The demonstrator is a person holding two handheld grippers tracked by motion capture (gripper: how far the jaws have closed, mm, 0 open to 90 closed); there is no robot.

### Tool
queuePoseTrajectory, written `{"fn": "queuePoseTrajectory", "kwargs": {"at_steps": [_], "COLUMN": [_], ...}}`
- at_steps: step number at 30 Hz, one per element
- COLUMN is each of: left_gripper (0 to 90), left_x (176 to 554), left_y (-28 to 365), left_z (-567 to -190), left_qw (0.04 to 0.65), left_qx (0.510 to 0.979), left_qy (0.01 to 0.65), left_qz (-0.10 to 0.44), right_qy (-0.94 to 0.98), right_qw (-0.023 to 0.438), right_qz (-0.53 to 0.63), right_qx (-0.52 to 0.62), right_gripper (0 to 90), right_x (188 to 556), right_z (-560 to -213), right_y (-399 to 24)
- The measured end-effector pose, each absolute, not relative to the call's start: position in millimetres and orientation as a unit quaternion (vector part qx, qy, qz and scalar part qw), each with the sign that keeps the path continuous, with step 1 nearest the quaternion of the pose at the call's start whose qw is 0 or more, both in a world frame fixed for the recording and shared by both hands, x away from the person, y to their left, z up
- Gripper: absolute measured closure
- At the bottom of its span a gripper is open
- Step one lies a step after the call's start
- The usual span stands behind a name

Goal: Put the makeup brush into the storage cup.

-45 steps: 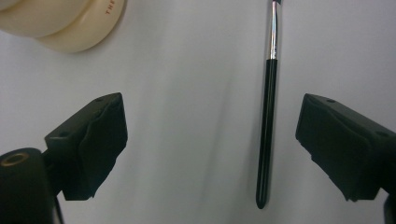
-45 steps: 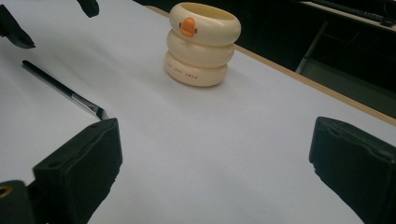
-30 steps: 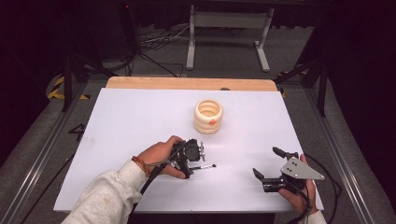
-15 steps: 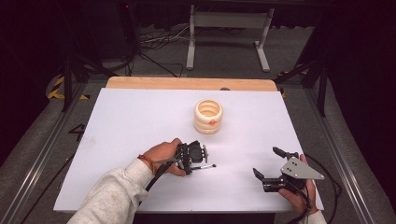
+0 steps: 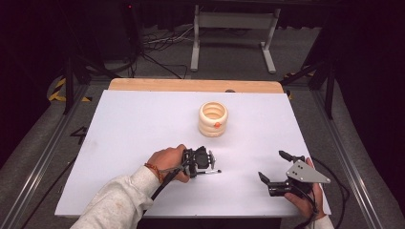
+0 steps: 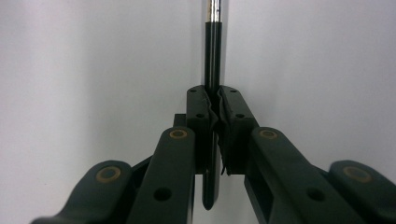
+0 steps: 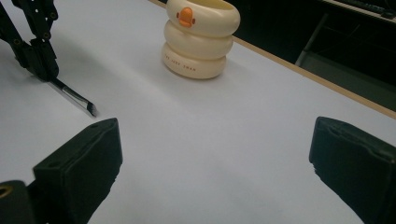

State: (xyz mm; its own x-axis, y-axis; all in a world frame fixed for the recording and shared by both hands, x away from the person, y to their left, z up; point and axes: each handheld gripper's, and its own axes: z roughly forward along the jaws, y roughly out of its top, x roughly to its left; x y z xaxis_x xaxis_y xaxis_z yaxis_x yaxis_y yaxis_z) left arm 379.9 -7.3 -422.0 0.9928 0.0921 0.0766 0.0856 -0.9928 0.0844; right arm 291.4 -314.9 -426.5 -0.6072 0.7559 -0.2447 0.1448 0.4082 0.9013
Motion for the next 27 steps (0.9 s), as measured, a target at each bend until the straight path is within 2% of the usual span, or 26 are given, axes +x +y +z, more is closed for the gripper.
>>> {"fn": "queuePoseTrajectory", "kwargs": {"at_steps": [7, 19, 24, 27], "left_gripper": [84.4, 84.5, 84.6, 84.5], "left_x": [379.7, 383.4, 382.1, 380.2], "left_y": [-2.7, 21.4, 33.5, 43.6], "left_z": [-421.3, -403.9, -401.3, -399.1], "left_qw": [0.045, 0.11, 0.164, 0.218], "left_qx": [0.997, 0.99, 0.981, 0.97], "left_qy": [0.041, 0.061, 0.075, 0.087], "left_qz": [0.052, 0.063, 0.067, 0.067], "right_qy": [0.773, 0.767, 0.768, 0.766], "right_qw": [0.332, 0.335, 0.332, 0.324], "right_qz": [0.453, 0.457, 0.458, 0.467], "right_qx": [0.294, 0.301, 0.301, 0.301], "right_gripper": [3.1, 3.1, 4.5, 4.3], "right_x": [292.2, 292.7, 292.7, 293.0], "right_z": [-427.0, -426.6, -426.5, -426.4], "right_y": [-313.8, -315.3, -315.1, -316.1]}}
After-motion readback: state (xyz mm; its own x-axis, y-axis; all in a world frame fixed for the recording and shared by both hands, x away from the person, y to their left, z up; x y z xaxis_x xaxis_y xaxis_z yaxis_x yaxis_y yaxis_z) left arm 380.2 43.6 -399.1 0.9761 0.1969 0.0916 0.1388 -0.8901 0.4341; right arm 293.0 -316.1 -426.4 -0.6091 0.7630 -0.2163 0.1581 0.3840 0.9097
